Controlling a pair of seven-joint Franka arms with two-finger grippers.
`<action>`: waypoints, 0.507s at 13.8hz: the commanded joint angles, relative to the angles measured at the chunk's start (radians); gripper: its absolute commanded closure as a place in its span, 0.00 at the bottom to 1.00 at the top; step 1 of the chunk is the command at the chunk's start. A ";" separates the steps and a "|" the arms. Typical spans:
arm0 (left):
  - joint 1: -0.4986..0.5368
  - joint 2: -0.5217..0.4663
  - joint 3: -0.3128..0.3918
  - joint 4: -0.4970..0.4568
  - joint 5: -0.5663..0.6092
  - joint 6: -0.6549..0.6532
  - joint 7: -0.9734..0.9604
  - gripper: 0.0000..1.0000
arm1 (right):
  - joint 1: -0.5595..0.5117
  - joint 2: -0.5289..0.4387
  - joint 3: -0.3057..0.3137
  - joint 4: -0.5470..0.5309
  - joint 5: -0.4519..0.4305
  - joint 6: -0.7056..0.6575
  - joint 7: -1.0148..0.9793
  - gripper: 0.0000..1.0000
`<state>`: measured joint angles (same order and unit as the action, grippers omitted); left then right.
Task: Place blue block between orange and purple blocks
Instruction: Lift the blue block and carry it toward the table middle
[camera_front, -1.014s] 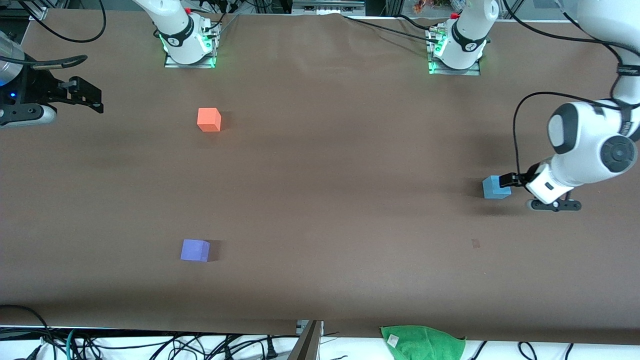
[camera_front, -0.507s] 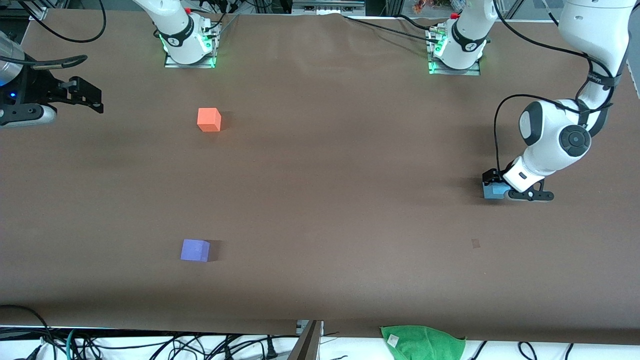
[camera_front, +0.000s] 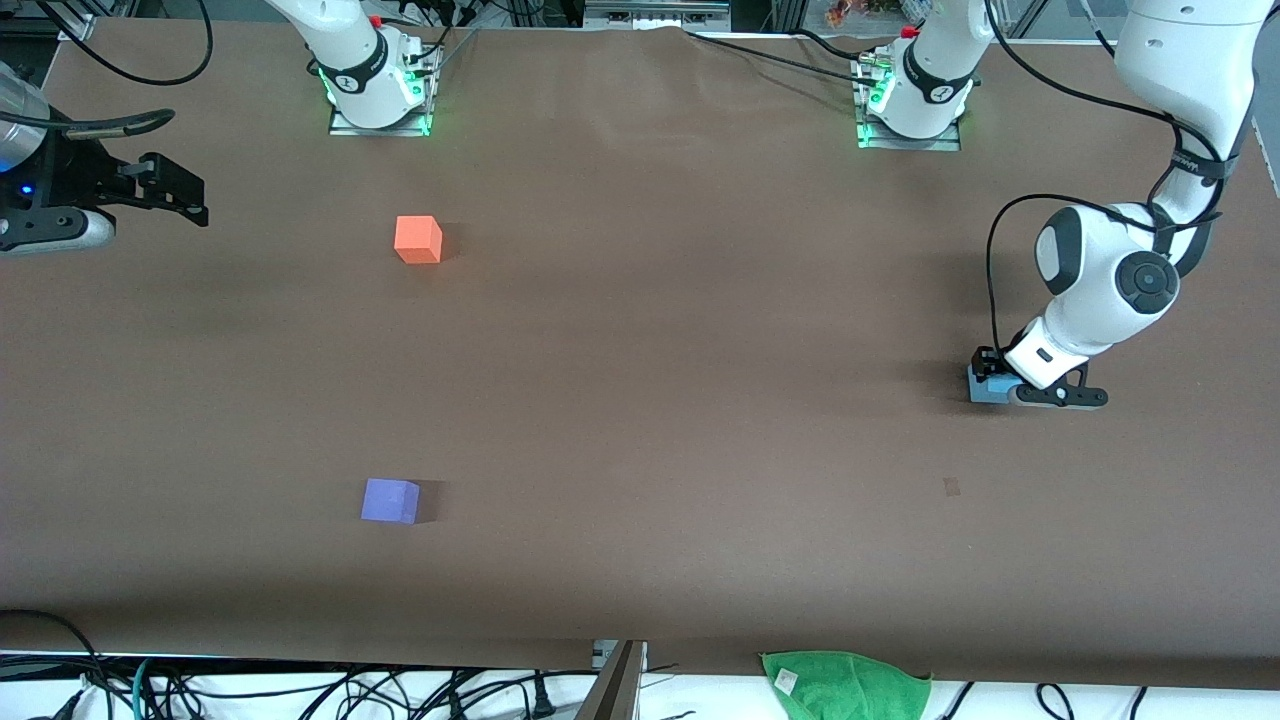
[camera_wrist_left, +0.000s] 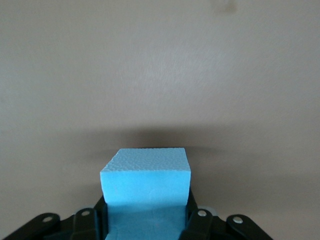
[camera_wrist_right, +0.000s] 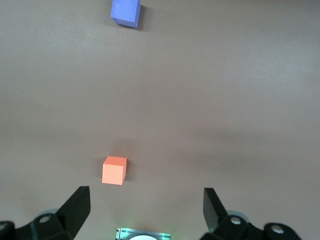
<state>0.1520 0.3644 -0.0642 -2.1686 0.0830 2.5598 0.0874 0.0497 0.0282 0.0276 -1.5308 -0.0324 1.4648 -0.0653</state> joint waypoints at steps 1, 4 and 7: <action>-0.014 -0.087 -0.069 0.094 0.023 -0.217 -0.001 0.92 | -0.010 0.007 0.003 0.021 0.019 -0.006 -0.010 0.00; -0.016 -0.084 -0.208 0.287 0.011 -0.514 -0.030 0.92 | -0.010 0.007 0.005 0.021 0.019 -0.006 -0.010 0.00; -0.060 -0.047 -0.345 0.400 0.004 -0.642 -0.211 0.88 | -0.011 0.007 0.005 0.021 0.019 -0.006 -0.010 0.00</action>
<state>0.1241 0.2660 -0.3438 -1.8457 0.0817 1.9717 -0.0273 0.0496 0.0284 0.0275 -1.5306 -0.0319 1.4649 -0.0653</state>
